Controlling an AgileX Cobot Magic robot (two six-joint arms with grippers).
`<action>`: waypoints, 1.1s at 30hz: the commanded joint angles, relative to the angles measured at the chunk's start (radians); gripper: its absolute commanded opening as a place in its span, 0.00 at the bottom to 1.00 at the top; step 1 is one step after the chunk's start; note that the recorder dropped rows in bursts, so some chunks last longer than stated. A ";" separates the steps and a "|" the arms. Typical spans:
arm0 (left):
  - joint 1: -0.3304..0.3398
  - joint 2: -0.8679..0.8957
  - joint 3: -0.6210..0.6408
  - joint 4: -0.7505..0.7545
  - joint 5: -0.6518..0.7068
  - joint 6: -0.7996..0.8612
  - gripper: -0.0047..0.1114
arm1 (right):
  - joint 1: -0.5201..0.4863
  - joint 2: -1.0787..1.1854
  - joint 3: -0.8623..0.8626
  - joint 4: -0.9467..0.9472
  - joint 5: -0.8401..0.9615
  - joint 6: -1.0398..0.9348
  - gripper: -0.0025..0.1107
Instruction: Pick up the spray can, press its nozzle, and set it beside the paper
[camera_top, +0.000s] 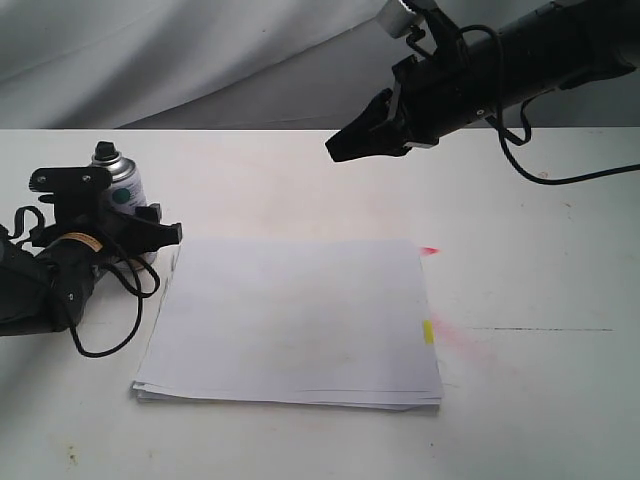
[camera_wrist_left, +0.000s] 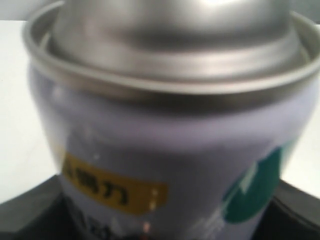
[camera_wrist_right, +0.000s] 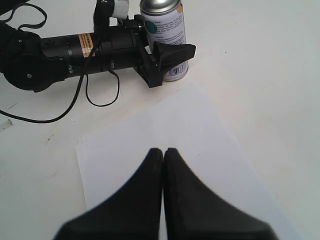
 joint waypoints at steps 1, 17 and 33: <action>-0.002 -0.010 -0.008 0.016 -0.036 -0.004 0.25 | -0.005 -0.007 0.001 0.009 0.000 -0.006 0.02; -0.002 -0.010 -0.008 0.123 0.058 -0.035 0.63 | -0.005 -0.007 0.001 0.009 -0.004 -0.006 0.02; -0.002 -0.177 -0.008 0.116 0.205 -0.034 0.67 | -0.005 -0.042 0.001 0.009 0.000 -0.004 0.02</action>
